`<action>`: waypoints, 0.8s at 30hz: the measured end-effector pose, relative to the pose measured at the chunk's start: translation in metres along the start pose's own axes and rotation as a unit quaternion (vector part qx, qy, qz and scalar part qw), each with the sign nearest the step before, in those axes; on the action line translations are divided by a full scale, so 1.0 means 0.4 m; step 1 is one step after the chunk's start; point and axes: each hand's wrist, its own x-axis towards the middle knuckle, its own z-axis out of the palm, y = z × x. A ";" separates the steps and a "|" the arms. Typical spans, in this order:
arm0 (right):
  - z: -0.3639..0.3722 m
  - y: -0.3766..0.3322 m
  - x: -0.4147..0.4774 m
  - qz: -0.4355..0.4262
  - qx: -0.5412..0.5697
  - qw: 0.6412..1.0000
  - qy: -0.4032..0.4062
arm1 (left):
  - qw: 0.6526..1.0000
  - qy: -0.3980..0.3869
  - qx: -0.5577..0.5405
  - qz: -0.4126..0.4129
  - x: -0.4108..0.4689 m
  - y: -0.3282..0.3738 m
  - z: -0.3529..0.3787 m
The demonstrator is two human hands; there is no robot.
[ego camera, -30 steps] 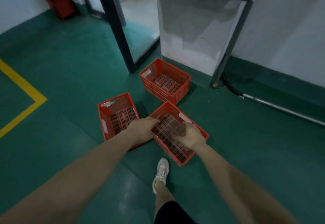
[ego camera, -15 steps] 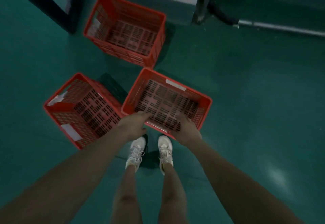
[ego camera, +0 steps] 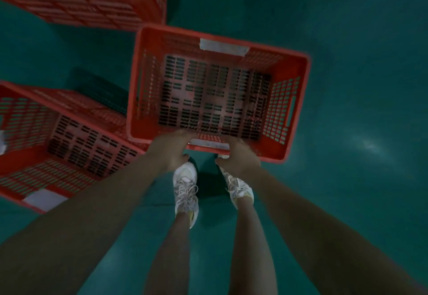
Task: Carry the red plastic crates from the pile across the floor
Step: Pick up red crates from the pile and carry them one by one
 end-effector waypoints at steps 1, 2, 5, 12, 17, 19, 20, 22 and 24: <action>0.015 0.008 0.020 0.001 -0.008 1.000 -0.003 | 1.000 0.000 0.012 0.009 0.018 -0.012 0.010; 0.027 0.016 0.038 -0.002 -0.027 1.000 0.001 | 0.999 0.003 0.029 0.016 0.036 -0.022 0.021; 0.055 0.037 0.084 -0.024 -0.105 0.994 0.010 | 0.997 0.014 0.068 0.032 0.080 -0.047 0.053; 0.103 0.045 0.126 -0.039 -0.181 0.982 0.037 | 0.997 0.045 0.048 0.049 0.132 -0.083 0.107; 0.086 0.025 0.109 -0.029 -0.199 0.978 0.053 | 0.995 0.033 0.063 0.064 0.116 -0.078 0.097; 0.063 0.011 0.095 -0.021 -0.197 0.979 0.046 | 0.993 0.035 0.087 0.065 0.102 -0.067 0.068; 0.048 0.004 0.084 -0.018 -0.200 0.979 0.045 | 0.992 0.032 0.102 0.069 0.094 -0.058 0.048; 0.009 -0.010 0.059 -0.013 -0.210 0.977 0.034 | 0.988 0.017 0.135 0.077 0.077 -0.037 0.005; -0.042 -0.028 0.025 -0.007 -0.221 0.975 0.023 | 0.985 0.007 0.153 0.073 0.052 -0.004 -0.048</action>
